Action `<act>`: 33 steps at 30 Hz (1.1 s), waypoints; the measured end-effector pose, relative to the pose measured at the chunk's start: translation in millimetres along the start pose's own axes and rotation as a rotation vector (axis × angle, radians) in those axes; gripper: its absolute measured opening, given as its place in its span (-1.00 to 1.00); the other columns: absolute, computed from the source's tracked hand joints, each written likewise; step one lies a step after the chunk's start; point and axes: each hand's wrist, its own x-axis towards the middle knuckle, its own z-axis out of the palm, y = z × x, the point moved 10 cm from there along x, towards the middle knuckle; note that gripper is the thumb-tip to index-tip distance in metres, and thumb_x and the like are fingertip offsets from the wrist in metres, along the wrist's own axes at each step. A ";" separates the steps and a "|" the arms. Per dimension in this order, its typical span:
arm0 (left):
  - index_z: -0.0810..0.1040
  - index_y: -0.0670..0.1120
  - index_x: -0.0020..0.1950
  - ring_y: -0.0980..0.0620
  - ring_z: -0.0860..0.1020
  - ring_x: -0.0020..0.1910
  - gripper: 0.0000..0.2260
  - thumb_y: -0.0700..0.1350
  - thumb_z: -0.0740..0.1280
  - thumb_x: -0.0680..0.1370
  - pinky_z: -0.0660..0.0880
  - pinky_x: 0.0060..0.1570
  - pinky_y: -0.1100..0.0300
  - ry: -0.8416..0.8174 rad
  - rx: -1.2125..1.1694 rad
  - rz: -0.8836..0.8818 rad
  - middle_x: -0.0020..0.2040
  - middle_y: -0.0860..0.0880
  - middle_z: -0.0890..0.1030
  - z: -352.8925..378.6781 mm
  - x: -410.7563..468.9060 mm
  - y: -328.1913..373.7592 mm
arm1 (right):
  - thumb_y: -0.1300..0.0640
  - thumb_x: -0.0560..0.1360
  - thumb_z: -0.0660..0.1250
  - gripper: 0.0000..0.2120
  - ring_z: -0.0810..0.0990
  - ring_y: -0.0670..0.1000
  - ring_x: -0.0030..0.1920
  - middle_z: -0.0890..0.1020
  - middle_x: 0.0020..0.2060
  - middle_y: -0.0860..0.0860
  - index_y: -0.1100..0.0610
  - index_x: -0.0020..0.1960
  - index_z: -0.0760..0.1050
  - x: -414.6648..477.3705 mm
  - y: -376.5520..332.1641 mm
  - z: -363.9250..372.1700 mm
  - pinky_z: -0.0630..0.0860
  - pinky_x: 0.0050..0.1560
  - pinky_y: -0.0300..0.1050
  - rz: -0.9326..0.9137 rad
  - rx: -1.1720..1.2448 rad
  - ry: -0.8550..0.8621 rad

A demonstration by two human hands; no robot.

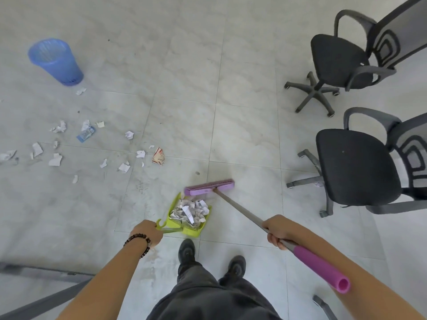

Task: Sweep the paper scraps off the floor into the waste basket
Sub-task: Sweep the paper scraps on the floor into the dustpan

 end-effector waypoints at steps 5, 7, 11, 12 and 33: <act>0.55 -0.12 -0.13 -0.03 0.46 -0.34 -0.92 -0.22 0.26 0.46 0.33 -0.41 0.27 -0.001 0.022 0.006 -0.32 -0.04 0.48 -4.8 4.6 -3.3 | 0.26 0.55 0.17 -0.76 0.40 0.03 -0.45 0.42 -0.38 0.10 0.14 -0.29 0.32 3.1 -33.6 -11.6 0.40 -0.51 -0.18 -0.186 -0.172 0.156; 0.53 -0.11 -0.15 -0.02 0.46 -0.35 -0.91 -0.23 0.24 0.46 0.33 -0.42 0.28 0.003 0.026 0.014 -0.32 -0.04 0.48 -3.8 4.3 -1.2 | 0.25 0.56 0.15 -0.75 0.40 0.03 -0.44 0.42 -0.37 0.09 0.14 -0.30 0.30 3.1 -39.1 -10.7 0.39 -0.48 -0.16 -0.192 -0.143 0.175; 0.49 -0.10 -0.20 0.02 0.44 -0.38 -0.91 -0.23 0.22 0.47 0.31 -0.46 0.28 0.003 0.053 0.024 -0.34 -0.02 0.48 -4.3 2.9 0.7 | 0.28 0.58 0.11 -0.72 0.39 0.00 -0.44 0.42 -0.38 0.08 0.15 -0.31 0.29 15.9 -45.8 3.3 0.39 -0.52 -0.23 -0.180 -0.046 0.164; 0.48 -0.09 -0.22 0.02 0.44 -0.38 -0.90 -0.22 0.22 0.47 0.31 -0.46 0.28 0.005 0.052 0.025 -0.34 -0.02 0.47 -5.2 3.2 0.9 | 0.29 0.58 0.10 -0.71 0.38 -0.01 -0.43 0.41 -0.38 0.08 0.15 -0.31 0.28 21.6 -48.6 10.2 0.39 -0.50 -0.24 -0.181 -0.033 0.156; 0.57 -0.14 -0.19 -0.06 0.45 -0.36 -0.88 -0.23 0.24 0.44 0.39 -0.39 0.27 -0.010 -0.209 0.026 -0.38 -0.04 0.48 -2.7 -0.4 -1.5 | 0.25 0.62 0.00 -0.58 0.43 -0.06 -0.57 0.44 -0.71 -0.03 0.43 -0.17 0.55 -13.8 -65.2 148.4 0.45 -0.28 -0.20 -0.200 -0.121 -0.196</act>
